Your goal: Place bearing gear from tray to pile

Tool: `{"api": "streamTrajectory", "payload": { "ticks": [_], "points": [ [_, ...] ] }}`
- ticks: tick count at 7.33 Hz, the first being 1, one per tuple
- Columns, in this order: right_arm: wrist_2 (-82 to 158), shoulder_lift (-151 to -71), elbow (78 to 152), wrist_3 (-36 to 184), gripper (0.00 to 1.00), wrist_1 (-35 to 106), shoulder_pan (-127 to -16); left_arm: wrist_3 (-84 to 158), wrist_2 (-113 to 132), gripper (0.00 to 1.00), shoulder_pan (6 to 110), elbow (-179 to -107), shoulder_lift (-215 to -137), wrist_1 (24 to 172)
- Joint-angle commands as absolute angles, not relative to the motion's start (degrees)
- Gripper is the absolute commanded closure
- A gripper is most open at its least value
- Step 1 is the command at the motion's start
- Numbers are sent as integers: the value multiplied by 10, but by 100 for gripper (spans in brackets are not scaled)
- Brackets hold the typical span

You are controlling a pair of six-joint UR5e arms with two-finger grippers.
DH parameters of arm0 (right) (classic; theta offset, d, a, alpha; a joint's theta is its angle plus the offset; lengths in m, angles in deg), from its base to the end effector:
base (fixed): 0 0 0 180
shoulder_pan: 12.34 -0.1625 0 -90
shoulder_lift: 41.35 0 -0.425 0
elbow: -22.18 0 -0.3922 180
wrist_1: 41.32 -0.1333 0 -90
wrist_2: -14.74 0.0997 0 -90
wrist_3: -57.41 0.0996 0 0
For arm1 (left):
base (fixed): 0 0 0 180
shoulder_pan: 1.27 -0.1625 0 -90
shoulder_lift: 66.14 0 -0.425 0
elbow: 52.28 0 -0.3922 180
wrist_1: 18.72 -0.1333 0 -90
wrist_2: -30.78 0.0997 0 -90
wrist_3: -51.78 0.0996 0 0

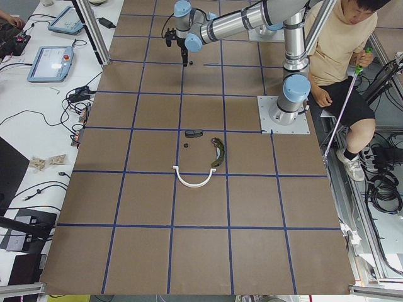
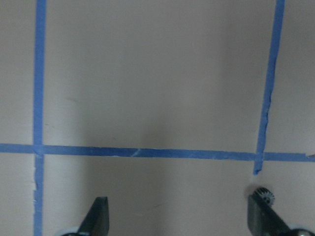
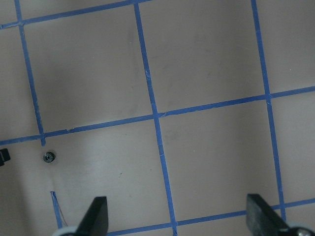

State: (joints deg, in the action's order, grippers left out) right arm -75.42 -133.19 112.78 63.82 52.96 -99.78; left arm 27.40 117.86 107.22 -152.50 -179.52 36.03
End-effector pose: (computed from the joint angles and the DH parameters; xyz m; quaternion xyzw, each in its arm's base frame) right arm 0.1111 -0.4927 0.5062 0.0782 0.9958 -0.0482 0.0002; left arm -0.3208 -0.5231 0.2390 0.0510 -0.9983 0.0041 0.0290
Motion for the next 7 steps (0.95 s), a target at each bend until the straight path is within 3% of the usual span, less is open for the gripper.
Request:
{"api": "streamTrajectory", "payload": {
  "ticks": [1,5,6,7],
  "points": [
    [-762,-1331,1125,594,0,528,-1000,228,1181,0,1118,-1526,-1835,335],
    [-755,-1333,1131,585,0,540,-1019,178,1181,2,1125,-1517,-1877,313],
    [-753,-1333,1130,585,0,540,-1020,178,1181,13,1127,-1513,-1878,313],
    [-753,-1333,1131,585,0,540,-1021,178,1181,31,1128,-1514,-1879,314]
  ]
}}
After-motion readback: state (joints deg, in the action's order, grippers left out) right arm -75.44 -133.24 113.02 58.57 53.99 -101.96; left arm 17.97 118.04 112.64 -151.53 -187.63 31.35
